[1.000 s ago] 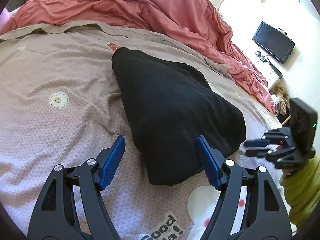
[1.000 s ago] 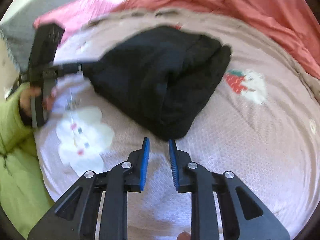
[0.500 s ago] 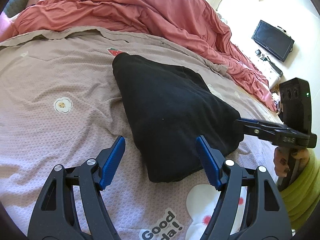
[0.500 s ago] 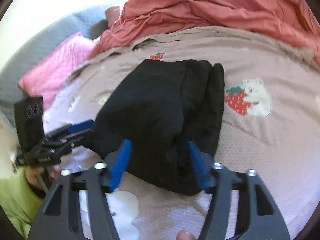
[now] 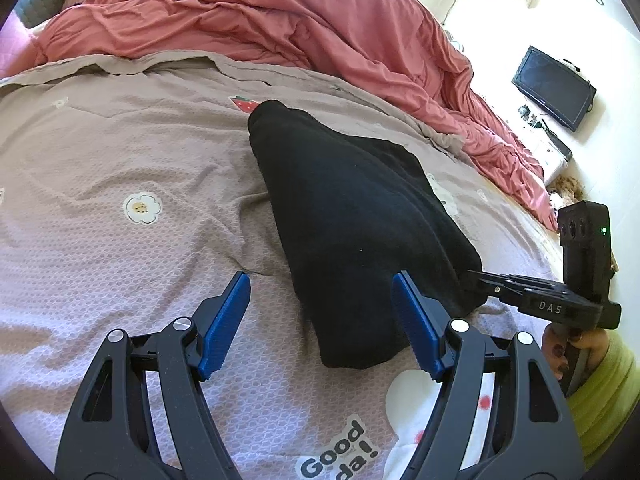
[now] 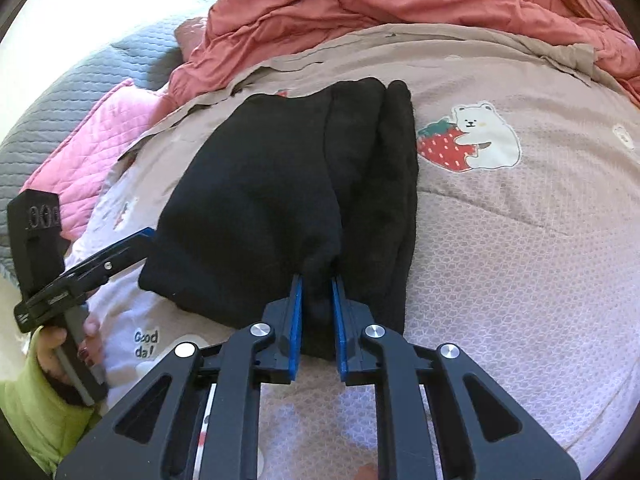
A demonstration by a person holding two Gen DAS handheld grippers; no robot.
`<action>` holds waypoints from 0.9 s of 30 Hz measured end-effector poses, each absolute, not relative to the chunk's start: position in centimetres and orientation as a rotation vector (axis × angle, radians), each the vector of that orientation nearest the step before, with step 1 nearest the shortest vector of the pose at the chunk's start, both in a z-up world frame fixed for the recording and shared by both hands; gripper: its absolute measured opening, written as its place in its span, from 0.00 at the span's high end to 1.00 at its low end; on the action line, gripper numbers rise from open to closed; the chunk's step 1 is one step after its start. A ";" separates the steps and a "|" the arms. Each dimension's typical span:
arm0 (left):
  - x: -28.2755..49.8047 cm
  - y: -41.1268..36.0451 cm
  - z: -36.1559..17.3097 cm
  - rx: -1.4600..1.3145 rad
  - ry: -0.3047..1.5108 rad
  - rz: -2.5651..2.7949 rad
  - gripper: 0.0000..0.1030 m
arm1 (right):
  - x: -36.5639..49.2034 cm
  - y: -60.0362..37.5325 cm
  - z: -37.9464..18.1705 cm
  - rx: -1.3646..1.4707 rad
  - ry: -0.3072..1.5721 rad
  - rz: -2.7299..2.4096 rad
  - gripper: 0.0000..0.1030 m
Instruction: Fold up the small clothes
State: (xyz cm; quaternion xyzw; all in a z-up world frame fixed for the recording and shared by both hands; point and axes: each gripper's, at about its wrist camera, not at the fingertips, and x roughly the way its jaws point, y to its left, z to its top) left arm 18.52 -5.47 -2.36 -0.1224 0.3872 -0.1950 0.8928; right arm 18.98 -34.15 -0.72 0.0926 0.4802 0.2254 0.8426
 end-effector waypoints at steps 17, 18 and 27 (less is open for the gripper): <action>18.4 -4.0 -1.7 -0.276 0.783 -0.373 0.29 | 17.8 -34.9 3.4 0.165 0.915 0.436 0.55; 18.4 -3.8 -1.7 -0.281 0.781 -0.368 0.29 | 17.7 -35.1 3.6 0.169 0.909 0.431 0.53; 18.5 -1.7 -1.3 -0.323 0.770 -0.323 0.23 | 18.7 -35.7 4.7 0.199 0.867 0.396 0.35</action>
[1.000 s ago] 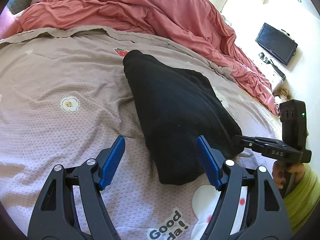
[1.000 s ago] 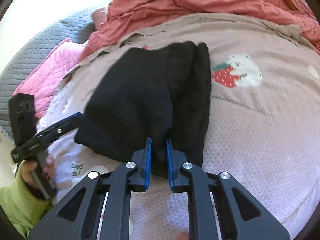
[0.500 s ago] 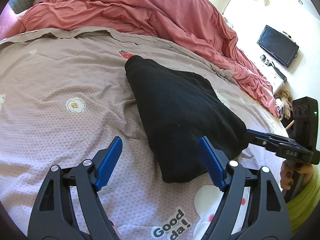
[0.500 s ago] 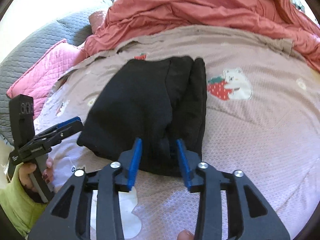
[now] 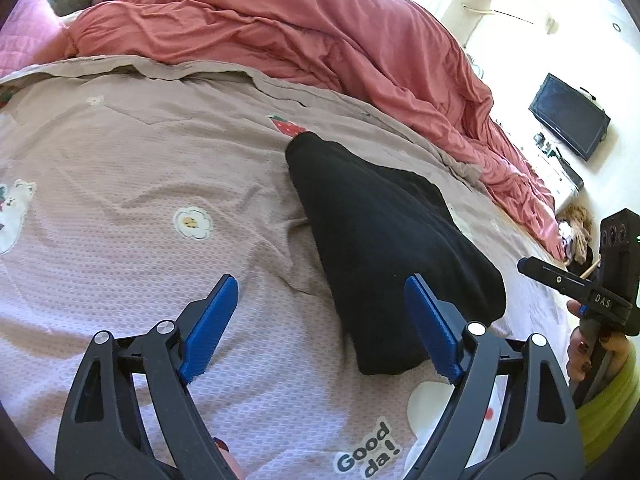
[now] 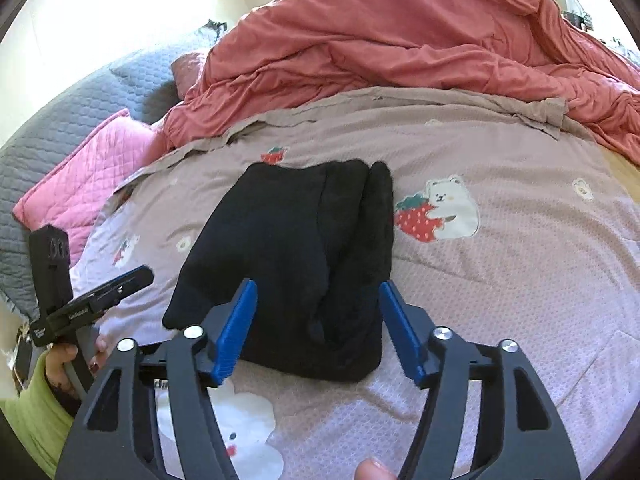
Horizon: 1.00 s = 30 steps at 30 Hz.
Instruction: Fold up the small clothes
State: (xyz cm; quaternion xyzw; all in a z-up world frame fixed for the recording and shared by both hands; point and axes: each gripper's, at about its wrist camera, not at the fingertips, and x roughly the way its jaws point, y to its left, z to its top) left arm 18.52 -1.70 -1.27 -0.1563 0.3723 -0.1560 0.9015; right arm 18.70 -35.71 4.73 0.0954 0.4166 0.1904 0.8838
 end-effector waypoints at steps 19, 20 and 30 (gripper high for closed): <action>21.3 -1.9 -0.9 -0.363 0.852 -0.286 0.20 | 27.8 -36.9 2.5 0.341 0.978 0.354 0.22; 21.6 -2.2 -0.8 -0.353 0.856 -0.288 0.20 | 28.2 -37.0 2.0 0.348 0.993 0.352 0.22; 24.9 -5.4 -1.2 -0.298 0.926 -0.327 0.20 | 30.1 -37.3 -0.7 0.434 1.080 0.380 0.22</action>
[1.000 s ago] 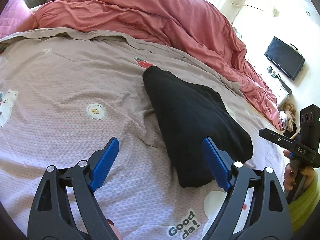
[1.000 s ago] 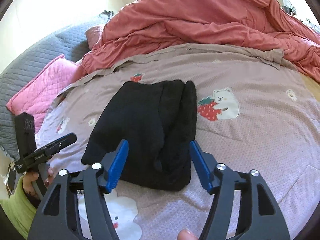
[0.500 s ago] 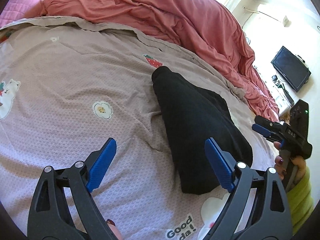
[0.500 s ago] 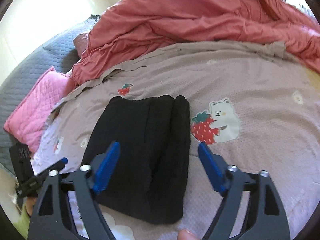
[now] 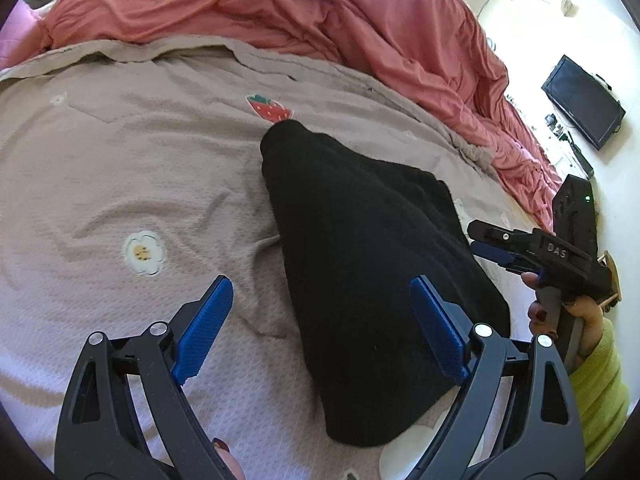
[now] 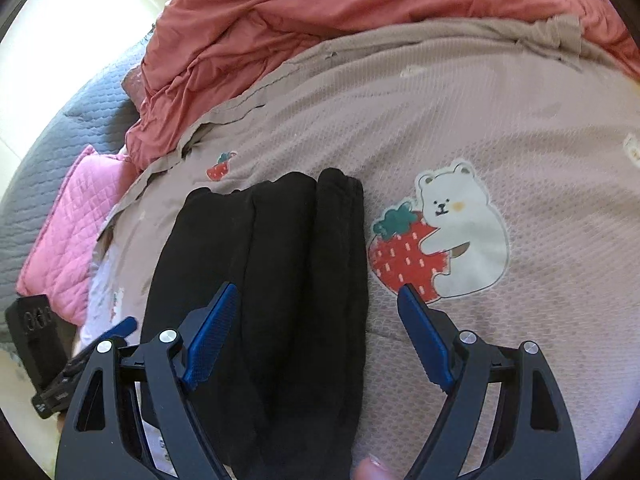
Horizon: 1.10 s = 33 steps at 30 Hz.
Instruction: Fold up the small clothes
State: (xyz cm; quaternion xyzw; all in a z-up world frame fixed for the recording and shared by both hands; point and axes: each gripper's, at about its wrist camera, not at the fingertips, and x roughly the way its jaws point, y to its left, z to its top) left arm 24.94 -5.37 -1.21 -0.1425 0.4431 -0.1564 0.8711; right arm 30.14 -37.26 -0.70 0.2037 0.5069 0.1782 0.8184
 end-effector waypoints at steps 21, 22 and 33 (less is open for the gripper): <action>27.7 -7.8 -4.0 -0.336 1.002 -0.395 0.24 | 32.5 -36.5 -4.2 0.565 1.169 0.524 0.41; 27.8 -7.9 -4.1 -0.336 1.005 -0.396 0.24 | 32.5 -36.6 -4.5 0.584 1.167 0.526 0.41; 27.9 -8.7 -3.4 -0.315 0.998 -0.395 0.44 | 30.8 -35.2 -1.9 0.483 1.049 0.567 0.65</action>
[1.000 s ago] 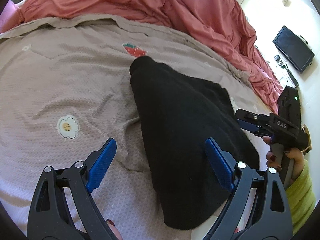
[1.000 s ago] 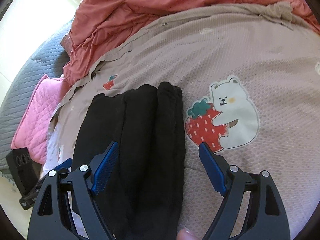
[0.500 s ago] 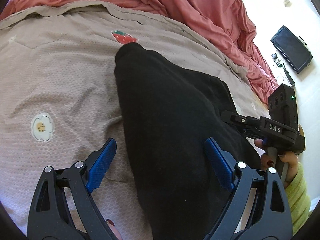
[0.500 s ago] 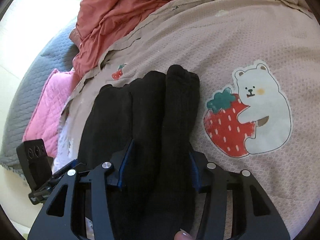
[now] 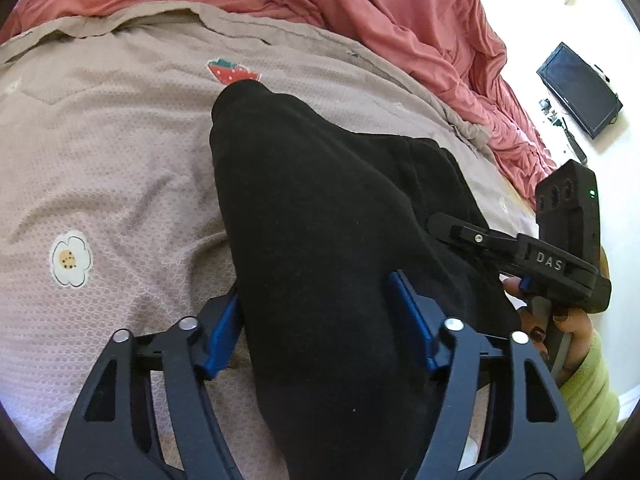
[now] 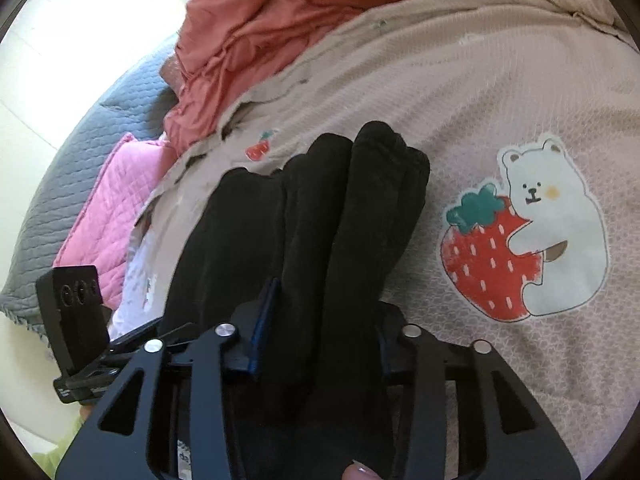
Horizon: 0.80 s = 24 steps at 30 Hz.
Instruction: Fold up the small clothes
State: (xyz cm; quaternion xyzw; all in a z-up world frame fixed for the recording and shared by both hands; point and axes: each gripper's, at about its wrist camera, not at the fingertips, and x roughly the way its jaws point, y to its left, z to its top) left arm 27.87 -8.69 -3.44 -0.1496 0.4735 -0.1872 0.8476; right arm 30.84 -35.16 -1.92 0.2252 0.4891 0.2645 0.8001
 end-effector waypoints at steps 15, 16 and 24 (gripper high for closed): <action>25.9 -7.1 0.6 -0.313 0.871 -0.361 0.50 | 29.0 -32.8 2.8 0.446 0.944 0.587 0.66; 25.9 -6.9 0.8 -0.308 0.864 -0.353 0.50 | 29.1 -32.5 2.8 0.444 0.943 0.590 0.66; 25.7 -3.8 0.4 -0.344 0.867 -0.301 0.50 | 29.9 -29.2 2.3 0.404 0.976 0.600 0.66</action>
